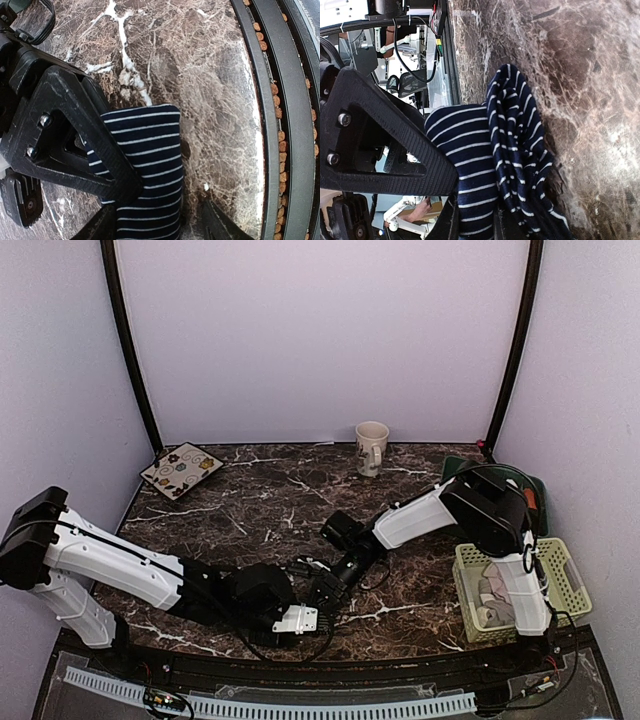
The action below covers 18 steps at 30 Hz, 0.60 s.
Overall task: Roll the underwear
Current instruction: Roll the underwear at the center of the board.
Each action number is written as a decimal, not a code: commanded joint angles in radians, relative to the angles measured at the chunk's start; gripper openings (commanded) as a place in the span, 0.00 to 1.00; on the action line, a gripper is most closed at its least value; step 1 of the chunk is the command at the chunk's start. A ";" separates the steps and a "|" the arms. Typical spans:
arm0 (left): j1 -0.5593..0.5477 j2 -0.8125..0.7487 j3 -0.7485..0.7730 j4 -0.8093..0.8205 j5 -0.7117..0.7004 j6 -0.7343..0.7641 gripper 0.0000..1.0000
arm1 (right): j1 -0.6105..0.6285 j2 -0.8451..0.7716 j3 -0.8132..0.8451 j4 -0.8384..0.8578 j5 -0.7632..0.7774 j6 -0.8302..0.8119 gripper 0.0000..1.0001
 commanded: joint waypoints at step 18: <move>0.012 -0.098 0.007 0.003 0.056 -0.007 0.64 | 0.003 0.046 -0.040 -0.030 0.191 -0.025 0.00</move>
